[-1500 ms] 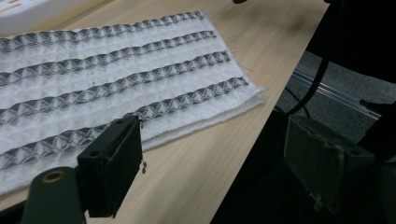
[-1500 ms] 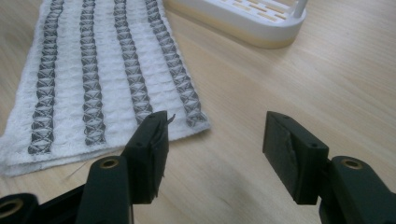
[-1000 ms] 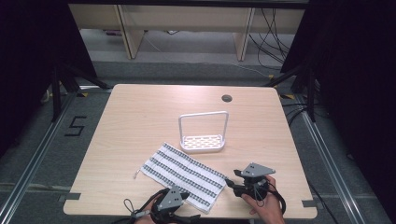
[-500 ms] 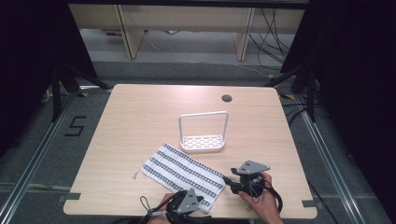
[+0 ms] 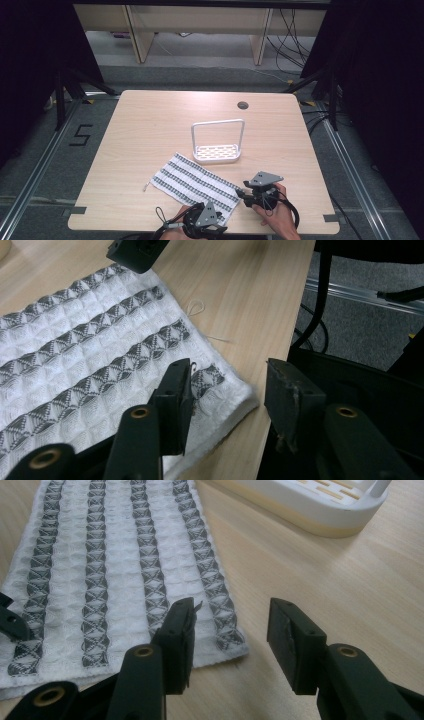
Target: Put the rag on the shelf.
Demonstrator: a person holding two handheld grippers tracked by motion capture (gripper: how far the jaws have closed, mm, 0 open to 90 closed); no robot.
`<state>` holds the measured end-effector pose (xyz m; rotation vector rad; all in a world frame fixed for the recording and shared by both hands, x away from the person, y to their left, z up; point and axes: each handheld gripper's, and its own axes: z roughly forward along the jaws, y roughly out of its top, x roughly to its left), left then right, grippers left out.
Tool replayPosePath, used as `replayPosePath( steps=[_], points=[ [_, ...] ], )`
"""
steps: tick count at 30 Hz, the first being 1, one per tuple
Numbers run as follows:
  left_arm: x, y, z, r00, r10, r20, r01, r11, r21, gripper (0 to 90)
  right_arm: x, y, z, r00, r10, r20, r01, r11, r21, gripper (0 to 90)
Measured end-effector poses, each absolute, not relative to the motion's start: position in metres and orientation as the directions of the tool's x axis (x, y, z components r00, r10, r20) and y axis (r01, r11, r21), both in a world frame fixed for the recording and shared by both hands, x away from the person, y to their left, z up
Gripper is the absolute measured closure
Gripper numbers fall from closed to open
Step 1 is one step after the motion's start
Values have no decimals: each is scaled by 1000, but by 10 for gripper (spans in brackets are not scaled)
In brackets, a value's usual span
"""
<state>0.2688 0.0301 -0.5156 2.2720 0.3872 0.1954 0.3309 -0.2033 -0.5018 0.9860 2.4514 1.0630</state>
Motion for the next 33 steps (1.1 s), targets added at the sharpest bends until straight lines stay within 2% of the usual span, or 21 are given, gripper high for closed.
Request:
replayPosePath(
  steps=[1,5,7,8,9,10,11,12,16,18,20,22,26,31,33],
  points=[
    [267,28,-517,935,353,-7,235,-607,759,552,331,-203,-502,-722,692,14,485,492,724,551],
    [270,30,-516,941,339,29,206,-637,743,601,333,-202,-504,-722,691,2,485,505,714,556],
    [269,30,-518,933,361,10,227,-607,762,644,333,-202,-505,-725,689,-1,482,508,714,566],
    [270,31,-516,940,341,24,210,-631,747,677,333,-201,-505,-724,690,0,487,512,707,572],
    [270,32,-517,937,347,26,213,-630,747,734,332,-200,-505,-717,697,10,507,511,694,595],
    [270,32,-517,937,347,38,202,-627,753,734,332,-200,-505,-717,697,10,507,511,694,595],
    [270,32,-517,935,353,23,214,-615,759,772,333,-201,-508,-719,695,4,505,518,691,635],
    [270,32,-517,935,353,23,214,-615,759,792,333,-201,-508,-719,695,4,505,518,691,635],
    [274,35,-519,931,365,-27,250,-579,776,831,334,-201,-508,-720,692,48,523,496,694,724],
    [273,35,-519,929,369,-35,258,-578,774,838,333,-200,-510,-708,701,80,540,466,701,763],
    [274,36,-519,938,346,9,214,-600,771,844,335,-202,-509,-719,689,88,540,475,695,809],
    [275,37,-518,940,342,8,214,-605,767,848,335,-202,-509,-722,686,96,541,473,696,839],
    [274,37,-516,939,343,-19,226,-576,785,853,333,-202,-506,-721,687,94,538,468,701,856],
    [274,42,-506,941,338,5,200,-569,798,856,328,-201,-495,-711,695,106,527,427,735,861],
    [273,45,-500,942,336,21,185,-568,802,857,327,-200,-490,-725,684,80,491,432,756,862]
  ],
)
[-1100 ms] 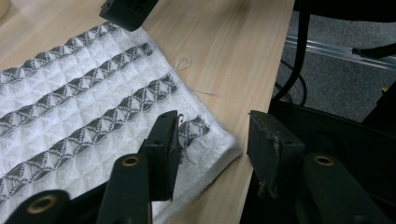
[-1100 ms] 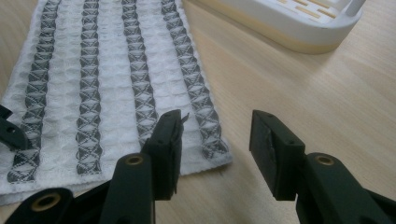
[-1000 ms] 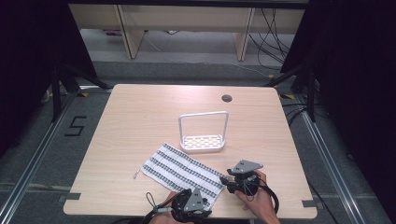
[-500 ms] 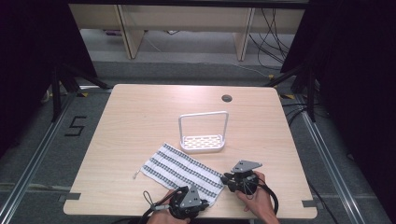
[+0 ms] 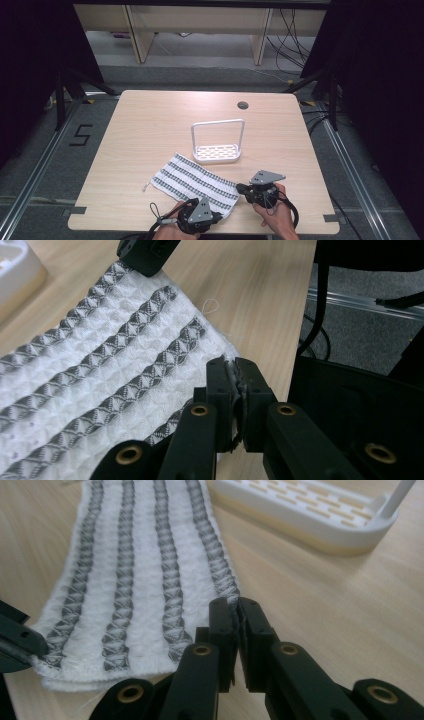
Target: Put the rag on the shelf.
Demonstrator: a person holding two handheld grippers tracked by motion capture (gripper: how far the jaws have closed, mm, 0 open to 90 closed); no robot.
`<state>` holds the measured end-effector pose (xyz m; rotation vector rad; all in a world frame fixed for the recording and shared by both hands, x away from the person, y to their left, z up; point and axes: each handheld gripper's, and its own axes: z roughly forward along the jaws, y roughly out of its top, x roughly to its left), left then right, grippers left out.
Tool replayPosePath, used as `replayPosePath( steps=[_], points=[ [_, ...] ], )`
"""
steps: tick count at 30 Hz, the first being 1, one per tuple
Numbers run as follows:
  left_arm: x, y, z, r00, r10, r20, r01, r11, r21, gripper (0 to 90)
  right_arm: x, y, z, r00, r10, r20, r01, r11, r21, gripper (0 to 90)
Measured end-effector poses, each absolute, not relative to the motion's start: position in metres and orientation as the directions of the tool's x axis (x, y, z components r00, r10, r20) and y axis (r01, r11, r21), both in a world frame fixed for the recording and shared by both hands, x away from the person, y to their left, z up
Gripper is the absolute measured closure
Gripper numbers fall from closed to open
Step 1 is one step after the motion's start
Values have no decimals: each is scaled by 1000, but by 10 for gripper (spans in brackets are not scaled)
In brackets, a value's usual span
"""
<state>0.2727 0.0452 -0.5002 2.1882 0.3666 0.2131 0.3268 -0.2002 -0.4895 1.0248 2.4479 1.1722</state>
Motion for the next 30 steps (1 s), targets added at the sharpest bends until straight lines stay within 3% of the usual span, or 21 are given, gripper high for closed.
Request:
replayPosePath(
  steps=[8,17,22,30],
  points=[
    [270,65,-476,935,355,10,190,-526,829,858,321,-196,-464,-755,652,69,408,385,828,863],
    [274,80,-445,929,369,8,177,-465,867,858,324,-192,-442,-754,646,117,403,315,859,864],
    [274,92,-414,931,364,30,140,-430,892,859,319,-187,-411,-770,633,79,347,312,884,865],
    [279,106,-366,937,347,38,103,-378,920,859,317,-186,-364,-797,593,110,310,245,919,866]
  ],
)
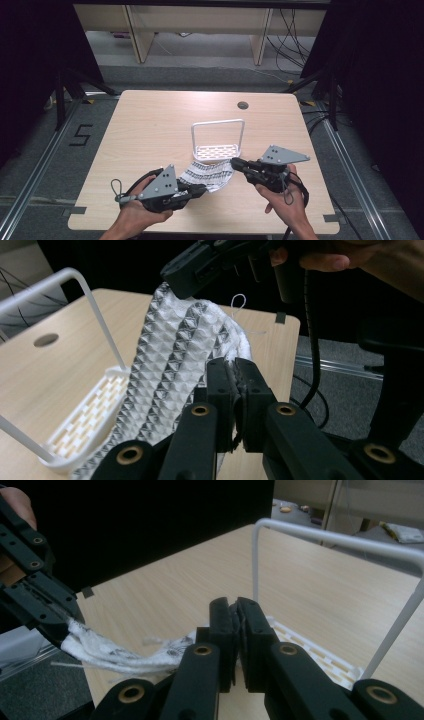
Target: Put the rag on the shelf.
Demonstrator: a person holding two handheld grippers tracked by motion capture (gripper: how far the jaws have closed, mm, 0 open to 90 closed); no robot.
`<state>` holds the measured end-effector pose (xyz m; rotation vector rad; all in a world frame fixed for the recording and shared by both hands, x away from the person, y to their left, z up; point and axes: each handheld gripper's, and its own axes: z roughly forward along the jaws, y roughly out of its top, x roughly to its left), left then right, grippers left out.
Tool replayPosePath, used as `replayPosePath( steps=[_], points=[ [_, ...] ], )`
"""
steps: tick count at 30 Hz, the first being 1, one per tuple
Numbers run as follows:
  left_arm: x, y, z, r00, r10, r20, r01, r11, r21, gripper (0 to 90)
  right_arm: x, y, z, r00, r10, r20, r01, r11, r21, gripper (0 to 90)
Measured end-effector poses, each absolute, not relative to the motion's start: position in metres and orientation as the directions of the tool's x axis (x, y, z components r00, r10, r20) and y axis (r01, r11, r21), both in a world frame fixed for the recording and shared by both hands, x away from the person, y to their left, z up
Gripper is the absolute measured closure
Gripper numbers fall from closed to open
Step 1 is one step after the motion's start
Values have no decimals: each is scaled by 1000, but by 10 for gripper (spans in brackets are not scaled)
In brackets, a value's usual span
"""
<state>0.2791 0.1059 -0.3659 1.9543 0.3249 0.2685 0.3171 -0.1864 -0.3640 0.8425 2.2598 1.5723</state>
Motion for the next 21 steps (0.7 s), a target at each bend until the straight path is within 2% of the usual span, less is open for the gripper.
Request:
replayPosePath(
  steps=[10,13,21],
  points=[
    [296,113,-311,927,369,71,58,-327,943,860,316,-192,-313,-802,593,71,248,222,943,867],
    [303,113,-302,925,371,79,47,-319,947,860,318,-194,-300,-787,616,28,215,231,949,867],
    [328,111,-285,908,415,64,54,-267,962,860,330,-198,-278,-754,656,-4,196,230,953,867]
  ],
)
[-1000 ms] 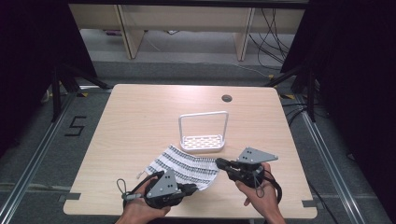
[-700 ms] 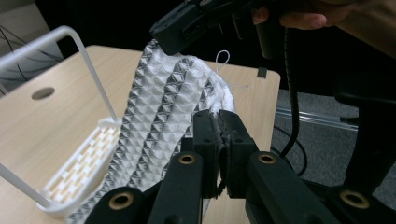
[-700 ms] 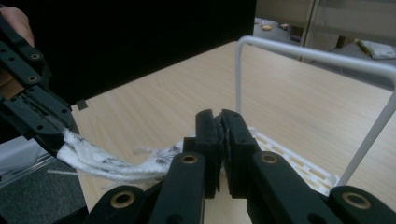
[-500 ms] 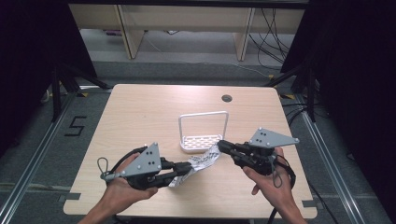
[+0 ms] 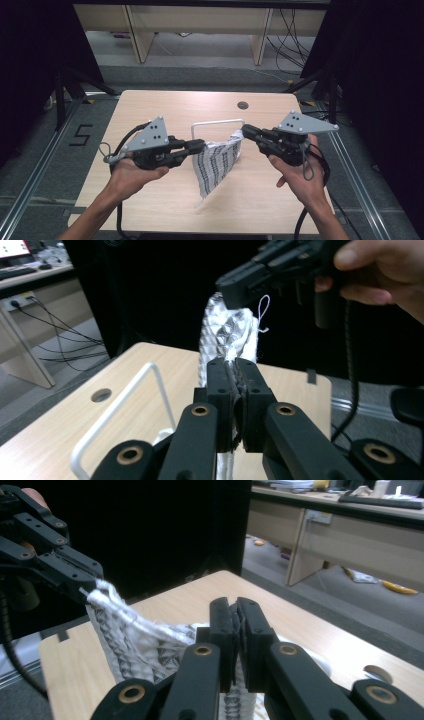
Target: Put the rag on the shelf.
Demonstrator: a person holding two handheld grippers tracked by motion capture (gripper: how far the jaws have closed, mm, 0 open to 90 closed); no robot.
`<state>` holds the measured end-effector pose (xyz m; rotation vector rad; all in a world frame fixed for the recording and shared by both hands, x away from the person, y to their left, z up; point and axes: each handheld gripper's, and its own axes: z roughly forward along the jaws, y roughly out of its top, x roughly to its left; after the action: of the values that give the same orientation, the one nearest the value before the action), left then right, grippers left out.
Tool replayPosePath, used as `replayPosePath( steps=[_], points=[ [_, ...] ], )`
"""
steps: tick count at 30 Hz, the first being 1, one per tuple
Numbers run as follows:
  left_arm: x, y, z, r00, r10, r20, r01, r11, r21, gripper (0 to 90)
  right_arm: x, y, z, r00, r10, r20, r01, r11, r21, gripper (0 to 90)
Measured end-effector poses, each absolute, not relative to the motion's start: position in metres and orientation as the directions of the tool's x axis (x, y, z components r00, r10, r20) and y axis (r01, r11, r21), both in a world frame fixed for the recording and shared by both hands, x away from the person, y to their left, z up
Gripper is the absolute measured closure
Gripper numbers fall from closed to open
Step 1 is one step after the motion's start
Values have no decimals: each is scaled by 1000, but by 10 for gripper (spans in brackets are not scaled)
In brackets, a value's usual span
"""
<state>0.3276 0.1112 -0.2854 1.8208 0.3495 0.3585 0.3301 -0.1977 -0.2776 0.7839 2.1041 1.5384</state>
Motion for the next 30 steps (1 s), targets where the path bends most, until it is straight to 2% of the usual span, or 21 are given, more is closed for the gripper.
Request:
replayPosePath(
  steps=[9,30],
  points=[
    [356,111,-272,881,468,67,65,-260,963,860,348,-196,-269,-737,676,8,183,189,965,867],
    [414,101,-252,829,559,20,114,-204,972,858,382,-193,-247,-687,726,-2,190,183,965,867]
  ],
)
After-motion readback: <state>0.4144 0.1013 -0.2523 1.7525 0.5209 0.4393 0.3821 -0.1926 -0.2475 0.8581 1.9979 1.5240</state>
